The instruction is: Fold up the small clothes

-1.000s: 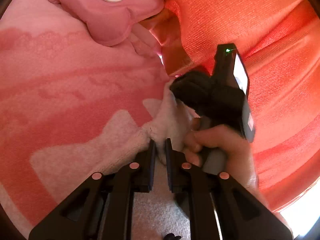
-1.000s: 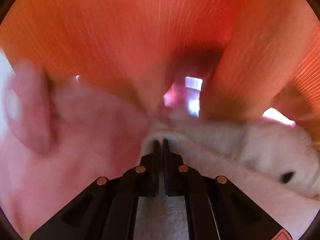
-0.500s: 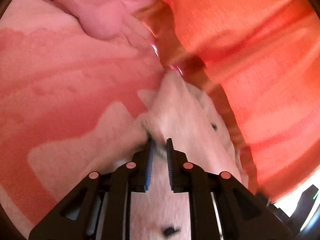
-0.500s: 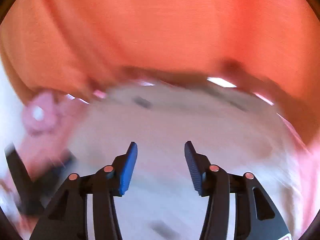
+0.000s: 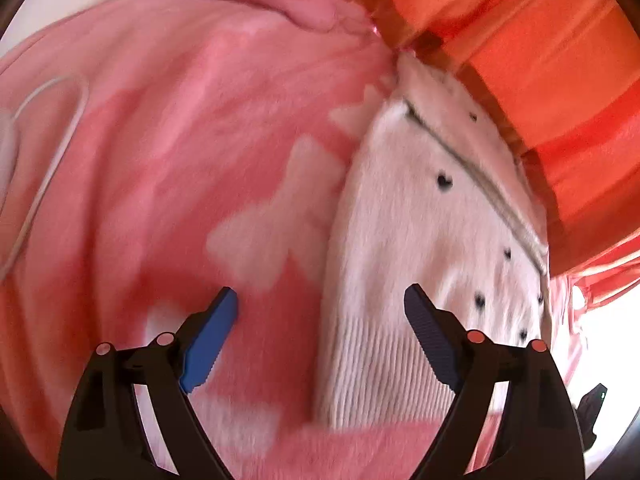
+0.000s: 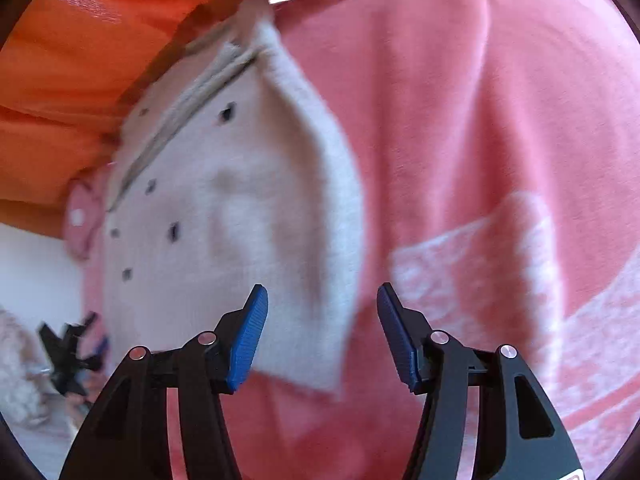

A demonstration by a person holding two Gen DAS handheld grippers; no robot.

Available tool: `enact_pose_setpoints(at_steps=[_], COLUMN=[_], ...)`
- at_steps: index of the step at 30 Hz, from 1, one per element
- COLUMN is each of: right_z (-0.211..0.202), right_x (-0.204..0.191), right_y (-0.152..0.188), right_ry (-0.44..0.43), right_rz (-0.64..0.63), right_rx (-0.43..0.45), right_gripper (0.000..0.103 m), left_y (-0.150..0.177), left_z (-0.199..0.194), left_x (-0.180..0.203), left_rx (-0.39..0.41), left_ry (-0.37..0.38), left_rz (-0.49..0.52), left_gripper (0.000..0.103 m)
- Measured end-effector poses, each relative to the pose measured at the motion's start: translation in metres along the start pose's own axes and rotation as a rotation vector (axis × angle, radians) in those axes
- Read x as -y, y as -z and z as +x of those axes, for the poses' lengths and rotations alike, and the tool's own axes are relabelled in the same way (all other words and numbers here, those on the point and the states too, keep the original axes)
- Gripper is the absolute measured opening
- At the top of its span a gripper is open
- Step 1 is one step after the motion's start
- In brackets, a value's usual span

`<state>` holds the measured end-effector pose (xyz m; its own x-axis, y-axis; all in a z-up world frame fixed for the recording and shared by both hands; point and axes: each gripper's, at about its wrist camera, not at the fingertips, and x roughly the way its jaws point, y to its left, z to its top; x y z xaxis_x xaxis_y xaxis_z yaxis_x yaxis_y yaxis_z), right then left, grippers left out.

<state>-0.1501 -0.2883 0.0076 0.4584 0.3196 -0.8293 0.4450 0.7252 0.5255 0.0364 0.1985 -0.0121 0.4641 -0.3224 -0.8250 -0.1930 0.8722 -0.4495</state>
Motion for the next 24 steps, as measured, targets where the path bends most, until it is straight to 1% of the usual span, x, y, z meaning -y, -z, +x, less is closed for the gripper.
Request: enact_pose_setpoints(at_steps=[1, 2, 3, 4, 5, 6, 7, 8, 9, 10, 11, 12, 13, 15, 16, 17, 19, 20, 21, 22, 23, 24], right_z=[0.007, 0.015, 0.023, 0.024, 0.028, 0.030, 0.030, 0.020, 0.011, 0.000, -0.017, -0.032, -0.051, -0.074, -0.086, -0.094, -0.109, -0.117, -0.122, -0.127, -0.136, -0.144], right_x=[-0.005, -0.010, -0.018, -0.024, -0.031, -0.039, -0.044, -0.049, -0.052, -0.055, -0.059, -0.060, -0.062, -0.059, -0.056, -0.056, -0.050, -0.044, -0.039, -0.035, -0.029, -0.028], right_y=[0.004, 0.005, 0.004, 0.003, 0.004, 0.005, 0.007, 0.011, 0.014, 0.017, 0.024, 0.031, 0.042, 0.058, 0.074, 0.079, 0.108, 0.128, 0.143, 0.156, 0.178, 0.191], right_ry=[-0.028, -0.027, -0.008, 0.025, 0.081, 0.115, 0.112, 0.108, 0.101, 0.082, 0.070, 0.070, 0.074, 0.088, 0.099, 0.105, 0.119, 0.133, 0.133, 0.129, 0.130, 0.131], right_rz=[0.007, 0.009, -0.009, -0.036, -0.062, -0.083, -0.096, -0.100, -0.105, -0.110, -0.124, -0.144, -0.168, -0.198, -0.218, -0.231, -0.265, -0.284, -0.292, -0.299, -0.316, -0.331], right_rx=[-0.027, -0.049, -0.062, -0.046, -0.045, -0.041, -0.037, 0.002, 0.030, 0.058, 0.101, 0.131, 0.167, 0.194, 0.199, 0.196, 0.185, 0.171, 0.157, 0.139, 0.116, 0.109], right_gripper=[0.057, 0.057, 0.058, 0.057, 0.045, 0.017, 0.016, 0.013, 0.011, 0.011, 0.010, 0.010, 0.010, 0.009, 0.009, 0.009, 0.009, 0.009, 0.009, 0.009, 0.009, 0.009], left_y=[0.006, 0.011, 0.017, 0.021, 0.023, 0.026, 0.027, 0.028, 0.030, 0.030, 0.031, 0.035, 0.037, 0.047, 0.054, 0.061, 0.087, 0.100, 0.123, 0.142, 0.159, 0.172], left_z=[0.000, 0.001, 0.001, 0.000, 0.000, 0.001, 0.002, 0.004, -0.001, -0.008, -0.019, -0.039, -0.051, -0.080, -0.092, -0.104, -0.127, -0.136, -0.150, -0.164, -0.174, -0.182], left_x=[0.000, 0.001, 0.005, 0.009, 0.014, 0.018, 0.021, 0.022, 0.022, 0.023, 0.028, 0.035, 0.039, 0.041, 0.041, 0.038, 0.026, 0.021, 0.010, 0.000, -0.010, -0.016], left_rx=[-0.024, -0.046, -0.050, -0.046, -0.052, -0.061, -0.085, -0.112, -0.123, -0.108, -0.086, -0.050, -0.037, -0.024, -0.020, -0.021, -0.035, -0.042, -0.057, -0.070, -0.088, -0.098], left_ry=[0.016, 0.028, 0.019, 0.004, -0.006, -0.008, 0.015, 0.046, 0.076, 0.079, 0.076, 0.073, 0.078, 0.099, 0.099, 0.095, 0.094, 0.089, 0.085, 0.087, 0.097, 0.113], left_rz=[-0.011, -0.024, -0.017, 0.004, 0.020, 0.029, 0.025, 0.012, -0.019, -0.018, 0.009, 0.063, 0.088, 0.133, 0.154, 0.173, 0.203, 0.215, 0.220, 0.208, 0.181, 0.158], left_gripper=[0.083, 0.083, 0.083, 0.081, 0.067, 0.054, 0.022, 0.007, 0.007, 0.007, 0.006, 0.006, 0.006, 0.005, 0.005, 0.005, 0.005, 0.005, 0.005, 0.004, 0.004, 0.003])
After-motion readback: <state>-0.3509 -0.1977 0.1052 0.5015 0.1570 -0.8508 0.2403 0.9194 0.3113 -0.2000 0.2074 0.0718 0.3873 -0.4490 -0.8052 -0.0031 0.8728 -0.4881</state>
